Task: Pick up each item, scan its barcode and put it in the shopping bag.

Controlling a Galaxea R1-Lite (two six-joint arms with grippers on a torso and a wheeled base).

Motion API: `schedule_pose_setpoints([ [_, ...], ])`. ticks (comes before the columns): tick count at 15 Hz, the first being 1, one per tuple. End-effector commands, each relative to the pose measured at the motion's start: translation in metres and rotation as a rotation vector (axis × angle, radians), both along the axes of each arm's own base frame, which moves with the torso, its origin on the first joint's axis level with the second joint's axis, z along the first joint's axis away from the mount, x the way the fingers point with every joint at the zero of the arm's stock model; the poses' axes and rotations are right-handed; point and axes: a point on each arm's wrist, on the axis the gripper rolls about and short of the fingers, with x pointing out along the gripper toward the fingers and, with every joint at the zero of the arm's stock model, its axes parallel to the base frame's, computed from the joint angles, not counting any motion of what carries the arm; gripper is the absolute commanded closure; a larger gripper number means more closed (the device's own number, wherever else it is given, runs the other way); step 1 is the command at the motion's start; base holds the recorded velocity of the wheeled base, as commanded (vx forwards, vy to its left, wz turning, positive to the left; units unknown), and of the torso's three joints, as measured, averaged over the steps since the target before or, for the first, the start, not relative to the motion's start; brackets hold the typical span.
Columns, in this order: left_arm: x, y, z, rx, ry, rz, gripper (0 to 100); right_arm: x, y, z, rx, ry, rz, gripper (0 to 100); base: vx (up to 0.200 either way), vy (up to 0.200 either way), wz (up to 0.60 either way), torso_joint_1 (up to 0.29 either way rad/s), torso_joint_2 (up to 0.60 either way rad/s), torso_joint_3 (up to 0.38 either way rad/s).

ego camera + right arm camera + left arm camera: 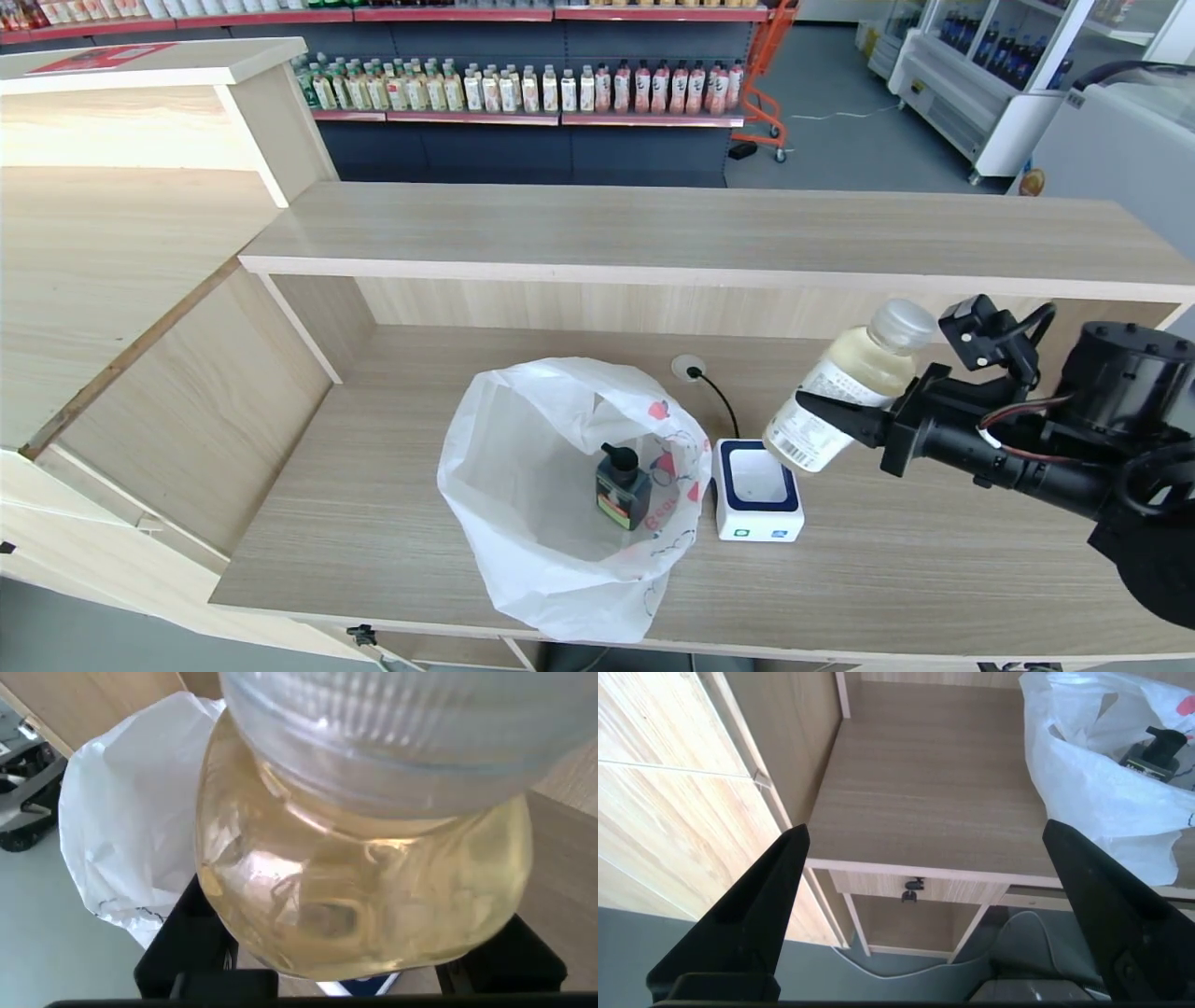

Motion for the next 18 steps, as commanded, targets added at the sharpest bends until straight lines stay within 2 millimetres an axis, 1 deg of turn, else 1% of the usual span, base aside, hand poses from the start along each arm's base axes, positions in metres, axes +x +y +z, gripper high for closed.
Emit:
schedule_pose_setpoints([
  [1,0.0,0.0,0.0,0.0,0.0,0.001,0,-0.019,-0.003,0.014,0.023,-0.02,0.001,100,0.0,0.0,0.0,0.0,0.0,0.0],
  [2,0.0,0.0,0.0,0.0,0.0,0.001,0,-0.021,-0.003,0.015,0.041,0.002,0.0,100,0.0,0.0,0.0,0.0,0.0,0.0],
  [4,0.0,0.0,0.0,0.001,0.0,0.001,0,-0.027,0.0,0.02,0.095,0.068,0.01,100,0.0,0.2,0.0,0.002,0.0,0.002],
  [7,0.0,0.0,0.0,0.003,0.0,0.001,0,-0.037,0.0,0.023,0.106,0.141,0.015,100,0.0,0.2,0.0,0.006,0.0,0.004],
  [9,0.0,0.0,0.0,0.0,0.0,0.001,0,-0.04,0.002,0.023,0.103,0.164,0.027,100,0.0,0.0,0.0,0.0,0.0,0.0],
  [11,0.0,0.0,0.0,0.0,0.0,0.001,0,-0.044,0.011,0.02,0.12,0.214,0.063,100,0.0,0.0,0.0,0.0,0.0,0.0],
  [14,0.0,0.0,0.0,0.0,0.0,0.001,0,-0.052,0.027,0.005,0.115,0.309,0.126,100,0.0,0.0,0.0,0.0,0.0,0.0],
  [15,0.0,0.0,0.0,0.0,0.0,0.001,0,-0.054,0.034,-0.008,0.094,0.354,0.15,100,0.0,0.0,0.0,0.0,0.0,0.0],
  [16,0.0,0.0,0.0,0.0,0.0,0.001,0,-0.053,0.04,-0.016,0.079,0.373,0.164,100,0.0,0.0,0.0,0.0,0.0,0.0],
  [18,0.0,0.0,0.0,0.0,0.0,0.001,0,-0.044,0.052,-0.034,0.046,0.374,0.197,100,0.0,0.0,0.0,0.0,0.0,0.0],
])
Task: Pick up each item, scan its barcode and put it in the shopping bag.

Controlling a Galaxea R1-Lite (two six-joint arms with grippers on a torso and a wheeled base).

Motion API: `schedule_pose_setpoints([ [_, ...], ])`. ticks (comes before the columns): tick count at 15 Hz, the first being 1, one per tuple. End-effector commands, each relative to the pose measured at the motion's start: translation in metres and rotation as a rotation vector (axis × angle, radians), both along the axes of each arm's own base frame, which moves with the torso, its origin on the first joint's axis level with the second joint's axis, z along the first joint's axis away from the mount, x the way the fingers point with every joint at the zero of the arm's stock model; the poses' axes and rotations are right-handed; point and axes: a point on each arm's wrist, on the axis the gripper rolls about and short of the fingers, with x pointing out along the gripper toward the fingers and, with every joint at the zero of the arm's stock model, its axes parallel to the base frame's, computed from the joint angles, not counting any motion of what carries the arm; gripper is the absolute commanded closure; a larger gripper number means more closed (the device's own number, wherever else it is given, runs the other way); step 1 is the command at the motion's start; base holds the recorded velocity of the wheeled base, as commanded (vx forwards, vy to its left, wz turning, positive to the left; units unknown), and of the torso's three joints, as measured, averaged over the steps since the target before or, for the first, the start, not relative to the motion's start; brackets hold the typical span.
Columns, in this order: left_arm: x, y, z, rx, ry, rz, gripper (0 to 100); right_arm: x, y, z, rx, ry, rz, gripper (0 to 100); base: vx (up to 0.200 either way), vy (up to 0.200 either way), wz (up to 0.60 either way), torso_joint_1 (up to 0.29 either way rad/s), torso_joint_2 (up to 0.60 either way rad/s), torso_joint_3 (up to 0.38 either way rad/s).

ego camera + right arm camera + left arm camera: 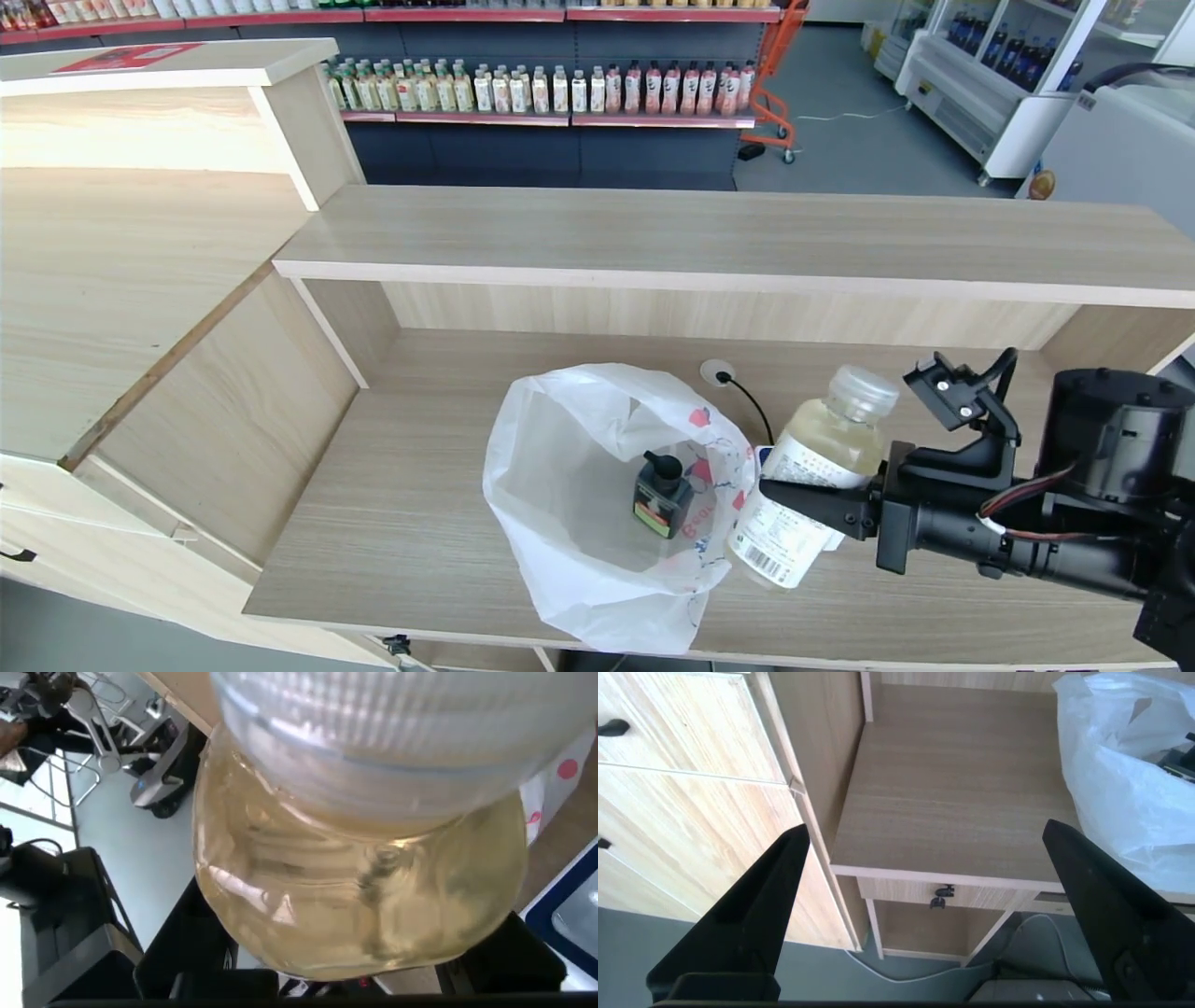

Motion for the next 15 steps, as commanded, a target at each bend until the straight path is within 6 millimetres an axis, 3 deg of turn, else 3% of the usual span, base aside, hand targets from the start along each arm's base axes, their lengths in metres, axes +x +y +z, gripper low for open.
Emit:
schedule_pose_setpoints([
  [1,0.0,0.0,0.0,-0.001,0.0,0.0,0,0.013,0.016,-0.03,-0.044,0.03,0.046,100,0.0,0.0,0.0,0.0,0.0,0.0],
  [8,0.0,0.0,0.0,0.0,0.0,0.0,0,0.054,0.049,-0.076,-0.117,-0.068,0.116,100,0.0,0.0,0.0,0.0,0.0,0.0],
  [11,0.0,0.0,0.0,0.0,0.0,0.0,0,0.069,0.056,-0.082,-0.108,-0.14,0.116,100,0.0,0.0,0.0,0.0,0.0,0.0],
  [15,0.0,0.0,0.0,-0.001,0.0,0.0,0,0.072,0.054,-0.091,-0.14,-0.172,0.119,100,0.0,0.0,0.0,0.0,0.0,0.0],
])
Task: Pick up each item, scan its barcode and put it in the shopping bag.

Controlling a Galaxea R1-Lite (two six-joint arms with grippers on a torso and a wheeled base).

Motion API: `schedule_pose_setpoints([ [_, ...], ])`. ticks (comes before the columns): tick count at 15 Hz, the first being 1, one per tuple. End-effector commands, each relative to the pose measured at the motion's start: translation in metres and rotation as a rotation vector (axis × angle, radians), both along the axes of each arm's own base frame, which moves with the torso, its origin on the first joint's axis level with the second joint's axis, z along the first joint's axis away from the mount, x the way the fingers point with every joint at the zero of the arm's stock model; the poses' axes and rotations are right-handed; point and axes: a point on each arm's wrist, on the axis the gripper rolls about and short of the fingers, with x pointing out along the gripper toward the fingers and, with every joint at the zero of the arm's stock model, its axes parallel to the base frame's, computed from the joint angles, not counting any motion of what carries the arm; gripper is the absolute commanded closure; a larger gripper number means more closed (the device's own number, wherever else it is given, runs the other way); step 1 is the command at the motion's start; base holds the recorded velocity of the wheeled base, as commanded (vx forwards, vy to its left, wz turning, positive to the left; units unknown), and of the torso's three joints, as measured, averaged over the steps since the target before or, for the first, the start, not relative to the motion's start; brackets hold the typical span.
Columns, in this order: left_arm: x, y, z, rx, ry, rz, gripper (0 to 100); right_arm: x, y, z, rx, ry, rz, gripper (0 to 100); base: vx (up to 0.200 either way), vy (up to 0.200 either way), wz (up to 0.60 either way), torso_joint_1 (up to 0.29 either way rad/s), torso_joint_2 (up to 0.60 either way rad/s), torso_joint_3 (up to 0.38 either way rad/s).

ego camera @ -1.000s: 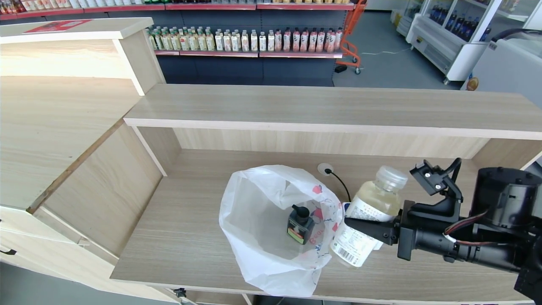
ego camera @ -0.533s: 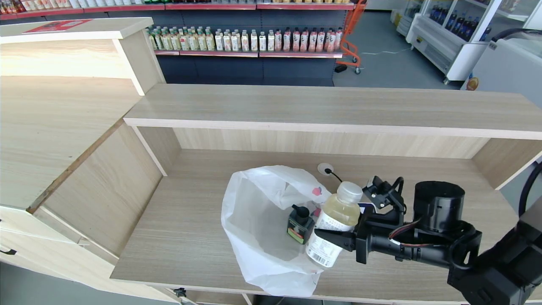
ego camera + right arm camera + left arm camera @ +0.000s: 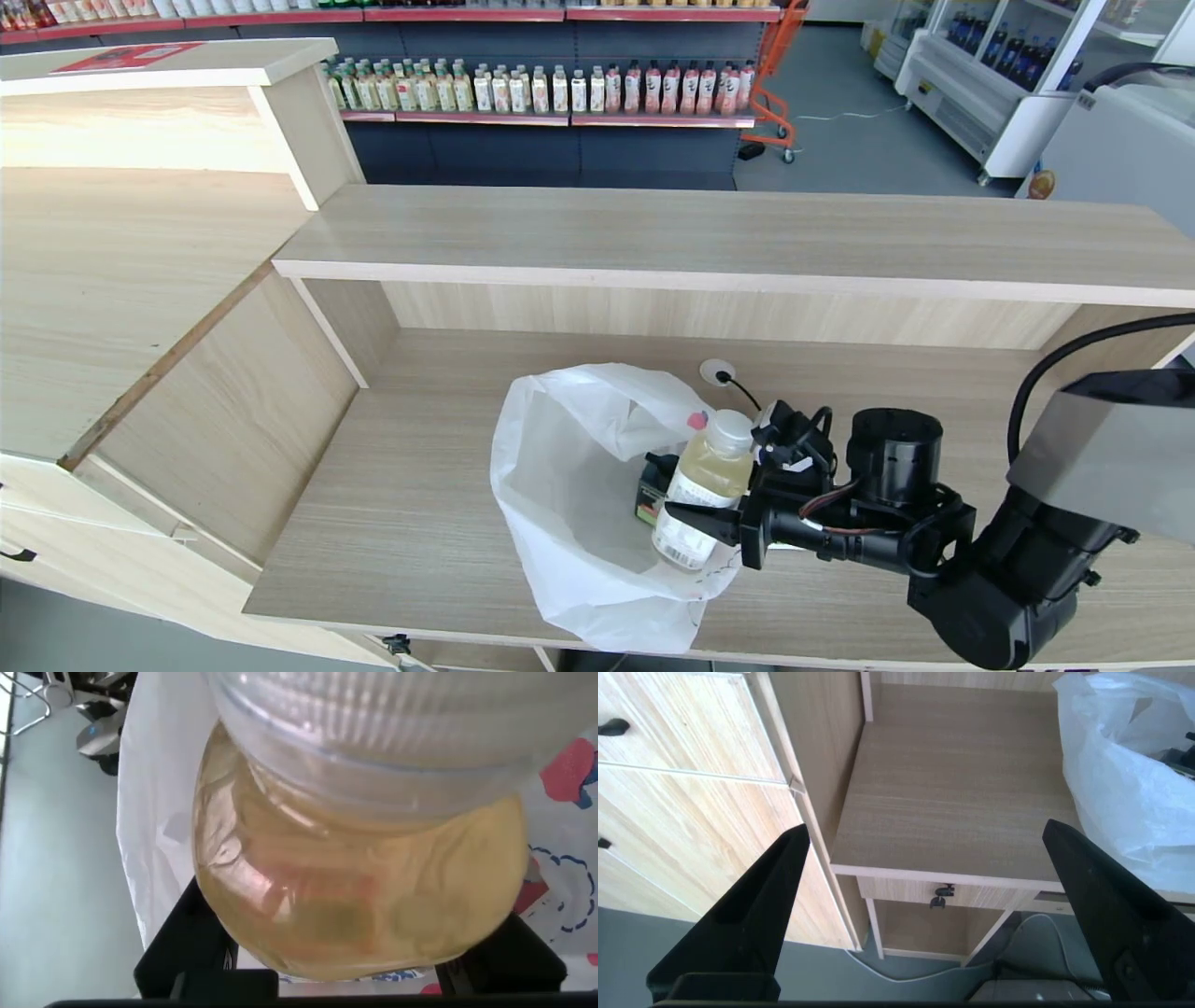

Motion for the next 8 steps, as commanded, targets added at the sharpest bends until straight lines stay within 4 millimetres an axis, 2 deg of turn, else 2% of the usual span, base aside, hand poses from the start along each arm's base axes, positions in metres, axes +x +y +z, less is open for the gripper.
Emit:
schedule_pose_setpoints([
  [1,0.0,0.0,0.0,0.0,0.0,0.001,0,0.002,-0.003,-0.016,-0.029,0.014,-0.003,100,0.0,0.0,0.0,0.0,0.0,0.0],
  [8,0.0,0.0,0.0,-0.002,0.0,0.001,0,0.004,-0.014,-0.037,-0.073,-0.074,-0.017,100,0.0,0.0,0.0,0.0,0.0,0.0],
])
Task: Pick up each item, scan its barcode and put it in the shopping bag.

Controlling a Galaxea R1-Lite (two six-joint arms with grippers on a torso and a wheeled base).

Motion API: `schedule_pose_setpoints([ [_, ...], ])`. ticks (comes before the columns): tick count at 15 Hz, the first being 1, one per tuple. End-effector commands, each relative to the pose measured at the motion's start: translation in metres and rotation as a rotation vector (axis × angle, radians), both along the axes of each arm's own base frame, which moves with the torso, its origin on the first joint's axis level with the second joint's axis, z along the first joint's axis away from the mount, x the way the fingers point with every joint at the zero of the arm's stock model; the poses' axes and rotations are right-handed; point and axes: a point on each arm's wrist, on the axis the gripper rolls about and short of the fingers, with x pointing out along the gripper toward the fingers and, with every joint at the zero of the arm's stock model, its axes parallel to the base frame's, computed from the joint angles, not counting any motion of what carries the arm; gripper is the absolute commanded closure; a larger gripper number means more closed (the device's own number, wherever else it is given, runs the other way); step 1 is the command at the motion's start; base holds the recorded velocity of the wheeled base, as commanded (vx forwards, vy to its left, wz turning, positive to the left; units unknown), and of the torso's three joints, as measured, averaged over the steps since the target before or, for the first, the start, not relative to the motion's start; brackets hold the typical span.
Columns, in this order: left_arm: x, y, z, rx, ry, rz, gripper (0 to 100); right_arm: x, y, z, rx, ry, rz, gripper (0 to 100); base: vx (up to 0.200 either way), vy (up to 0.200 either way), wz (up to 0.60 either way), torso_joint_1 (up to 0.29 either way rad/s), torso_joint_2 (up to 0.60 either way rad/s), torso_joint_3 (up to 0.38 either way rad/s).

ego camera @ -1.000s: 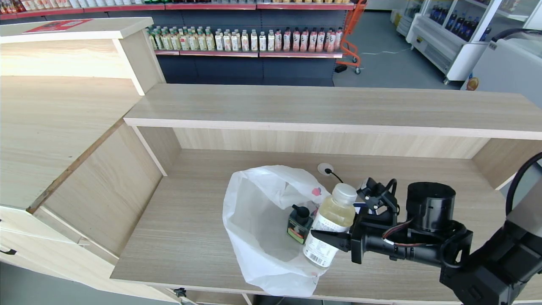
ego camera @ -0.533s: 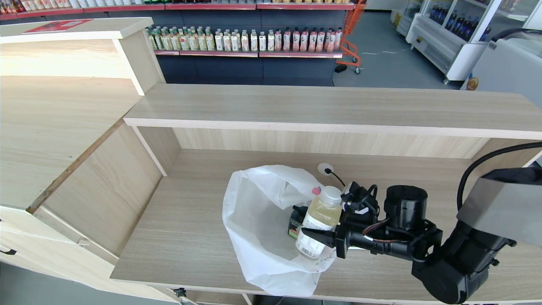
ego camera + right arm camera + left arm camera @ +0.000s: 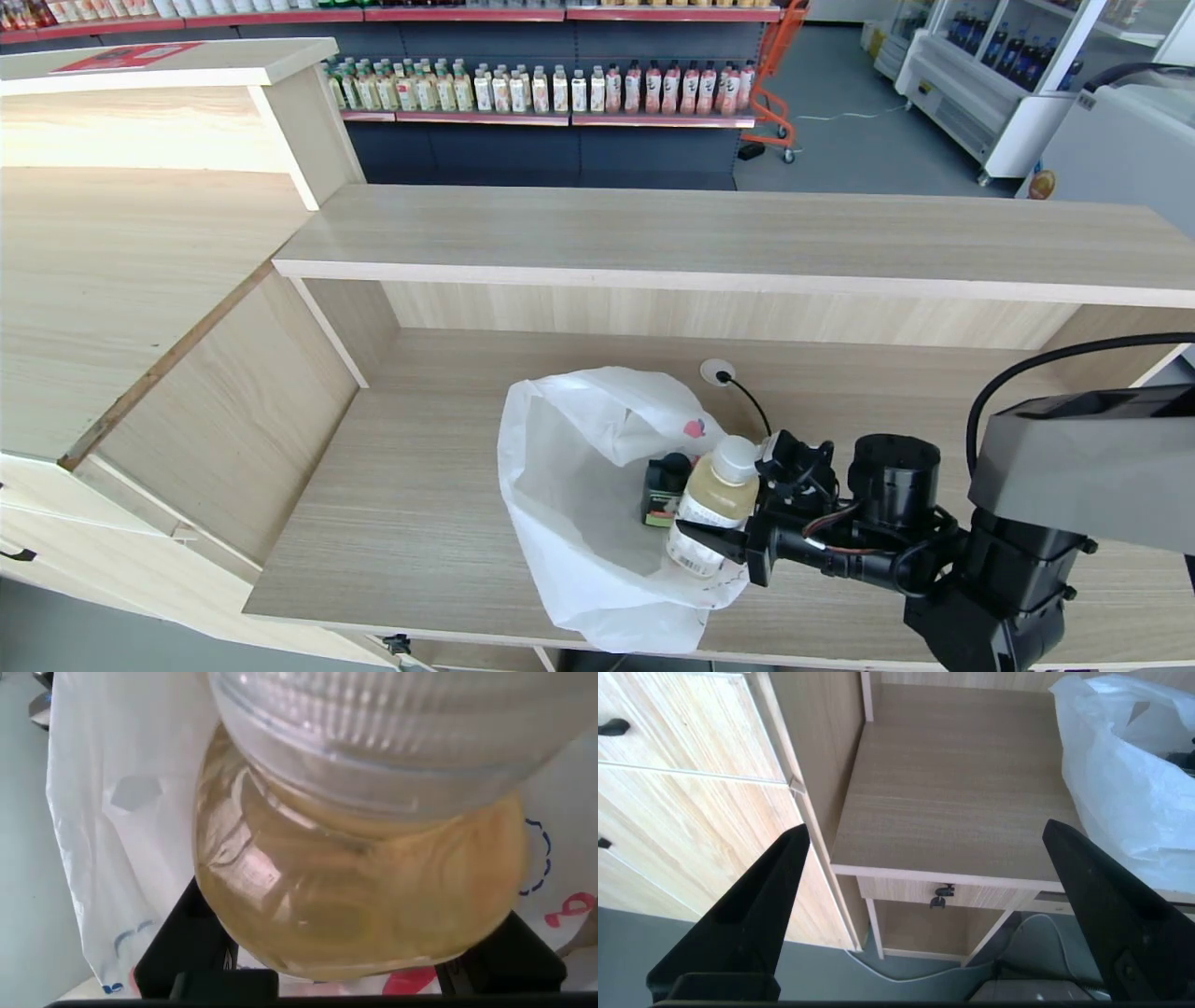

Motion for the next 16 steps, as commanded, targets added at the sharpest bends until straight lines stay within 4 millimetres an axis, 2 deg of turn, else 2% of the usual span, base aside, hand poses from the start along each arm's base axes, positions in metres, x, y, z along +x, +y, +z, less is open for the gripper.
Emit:
schedule_pose_setpoints([
  [1,0.0,0.0,0.0,0.0,0.0,0.001,0,0.002,-0.004,-0.009,-0.011,0.015,-0.011,100,0.0,0.0,0.0,0.0,0.0,0.0],
  [5,0.0,0.0,0.0,0.0,0.0,0.001,0,0.005,-0.008,-0.012,-0.008,0.011,-0.03,100,0.0,0.0,0.0,0.0,0.0,0.0],
  [9,0.0,0.0,0.0,-0.001,0.0,0.001,0,0.021,-0.006,-0.012,0.007,-0.056,-0.044,100,0.0,0.0,0.0,0.0,0.0,0.0],
  [14,0.0,0.0,0.0,-0.001,0.0,0.001,0,0.022,-0.011,-0.017,-0.014,-0.062,-0.053,100,0.0,0.0,0.0,0.0,0.0,0.0],
  [15,0.0,0.0,0.0,0.0,0.0,0.001,0,0.022,-0.01,-0.017,-0.014,-0.062,-0.052,0,0.0,0.0,0.0,0.0,0.0,0.0],
  [16,0.0,0.0,0.0,0.0,0.0,0.001,0,0.023,-0.01,-0.016,-0.012,-0.065,-0.05,0,0.0,0.0,0.0,0.0,0.0,0.0],
])
